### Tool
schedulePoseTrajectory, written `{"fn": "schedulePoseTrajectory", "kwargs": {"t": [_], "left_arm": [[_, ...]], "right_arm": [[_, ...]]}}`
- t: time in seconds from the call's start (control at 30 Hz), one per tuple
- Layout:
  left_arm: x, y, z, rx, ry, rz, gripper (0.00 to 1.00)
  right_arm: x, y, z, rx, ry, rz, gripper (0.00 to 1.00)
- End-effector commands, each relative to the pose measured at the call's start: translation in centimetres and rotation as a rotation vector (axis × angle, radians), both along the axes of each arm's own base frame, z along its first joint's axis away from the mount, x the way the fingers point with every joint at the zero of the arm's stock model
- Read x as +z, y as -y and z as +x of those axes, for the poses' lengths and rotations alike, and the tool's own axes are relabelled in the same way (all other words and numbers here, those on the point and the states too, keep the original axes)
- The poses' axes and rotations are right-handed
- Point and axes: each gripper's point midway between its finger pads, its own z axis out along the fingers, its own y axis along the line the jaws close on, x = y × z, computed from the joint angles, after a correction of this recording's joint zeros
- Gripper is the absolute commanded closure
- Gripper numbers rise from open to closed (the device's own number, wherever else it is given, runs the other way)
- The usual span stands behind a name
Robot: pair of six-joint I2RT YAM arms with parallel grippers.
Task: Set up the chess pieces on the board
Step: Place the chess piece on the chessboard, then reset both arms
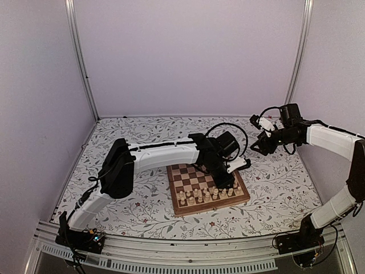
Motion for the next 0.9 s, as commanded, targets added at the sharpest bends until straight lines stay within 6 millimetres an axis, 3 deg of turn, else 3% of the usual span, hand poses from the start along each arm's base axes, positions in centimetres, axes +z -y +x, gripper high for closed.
{"fn": "schedulePoseTrajectory", "kwargs": {"t": [0.0,0.13,0.3,0.43,0.57,0.6,0.63,0.67,0.77,0.87], "left_arm": [[0.6,0.9,-0.3,-0.006,0.016,-0.022,0.7],[2.9,1.0,0.7,0.014,0.064,-0.059,0.68],[9.3,0.3,2.6,0.051,0.135,-0.166,0.64],[14.9,-2.0,5.4,0.122,0.225,-0.232,0.59],[19.6,-5.9,8.4,0.222,0.314,-0.274,0.55],[20.4,-7.3,9.7,0.269,0.348,-0.27,0.53],[21.3,-8.8,10.9,0.326,0.389,-0.259,0.51],[22.1,-10.4,12.1,0.382,0.423,-0.253,0.49],[23.6,-15.3,14.7,0.546,0.497,-0.228,0.39],[25.2,-18.9,15.6,0.629,0.524,-0.264,0.27]], "right_arm": [[0.1,-0.4,-0.4,0.016,-0.013,0.019,0.31],[1.1,-0.6,-0.2,0.011,-0.001,0.037,0.31],[4.2,-0.6,0.5,0.007,0.064,0.043,0.31],[8.1,-0.2,1.3,-0.003,0.165,0.028,0.3],[12.4,0.3,2.3,-0.055,0.274,0.046,0.24],[13.3,0.5,2.6,-0.077,0.3,0.054,0.19],[14.4,0.9,3.1,-0.122,0.332,0.068,0.05],[15.1,1.5,3.6,-0.168,0.36,0.075,0.02],[17.0,2.4,3.9,-0.253,0.393,0.14,0.01],[18.7,3.2,3.9,-0.315,0.446,0.203,0.01]]}}
